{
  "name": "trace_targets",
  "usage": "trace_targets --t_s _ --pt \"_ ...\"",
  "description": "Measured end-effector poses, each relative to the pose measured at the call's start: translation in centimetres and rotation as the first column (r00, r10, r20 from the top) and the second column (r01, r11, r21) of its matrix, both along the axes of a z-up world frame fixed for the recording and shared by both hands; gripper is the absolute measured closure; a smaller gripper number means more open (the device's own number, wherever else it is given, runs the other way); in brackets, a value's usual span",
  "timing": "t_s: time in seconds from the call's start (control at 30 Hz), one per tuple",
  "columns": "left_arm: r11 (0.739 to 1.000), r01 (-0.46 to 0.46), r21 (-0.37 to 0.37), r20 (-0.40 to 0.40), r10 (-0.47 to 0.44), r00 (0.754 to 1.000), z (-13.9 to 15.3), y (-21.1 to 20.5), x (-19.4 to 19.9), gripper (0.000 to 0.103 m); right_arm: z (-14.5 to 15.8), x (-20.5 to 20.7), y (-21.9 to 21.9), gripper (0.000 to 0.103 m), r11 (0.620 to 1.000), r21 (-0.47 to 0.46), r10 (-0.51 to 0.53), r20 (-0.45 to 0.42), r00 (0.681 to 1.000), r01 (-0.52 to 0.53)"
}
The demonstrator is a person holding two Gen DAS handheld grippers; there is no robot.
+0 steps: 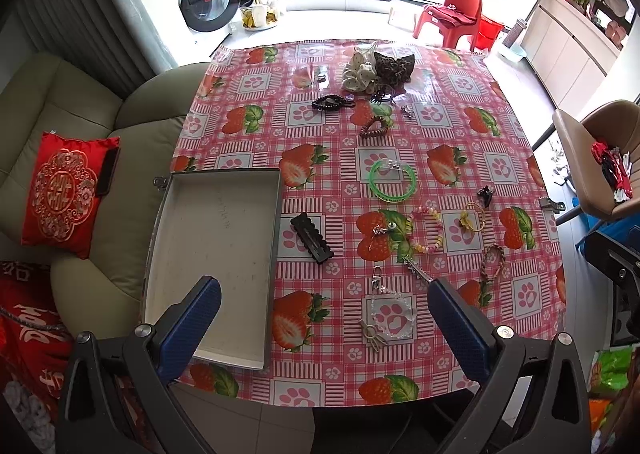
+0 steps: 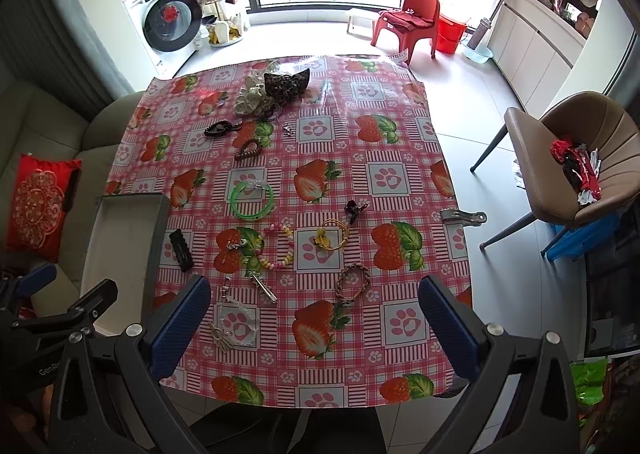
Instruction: Organize jewelry
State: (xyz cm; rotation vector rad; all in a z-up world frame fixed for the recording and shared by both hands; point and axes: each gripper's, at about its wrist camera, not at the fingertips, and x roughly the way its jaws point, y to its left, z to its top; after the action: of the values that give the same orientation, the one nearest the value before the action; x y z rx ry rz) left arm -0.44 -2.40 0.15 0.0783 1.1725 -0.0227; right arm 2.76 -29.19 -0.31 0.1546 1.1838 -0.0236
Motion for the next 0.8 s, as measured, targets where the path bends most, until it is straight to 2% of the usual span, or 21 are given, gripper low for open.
trace_targets --t_s 0.8 --pt "1.000 0.000 0.000 -0.003 0.000 1.000 -0.07 0.12 -0.24 0.000 0.03 -0.10 0.20 0.000 1.000 -0.003 0.001 0.003 1.000 -0.001"
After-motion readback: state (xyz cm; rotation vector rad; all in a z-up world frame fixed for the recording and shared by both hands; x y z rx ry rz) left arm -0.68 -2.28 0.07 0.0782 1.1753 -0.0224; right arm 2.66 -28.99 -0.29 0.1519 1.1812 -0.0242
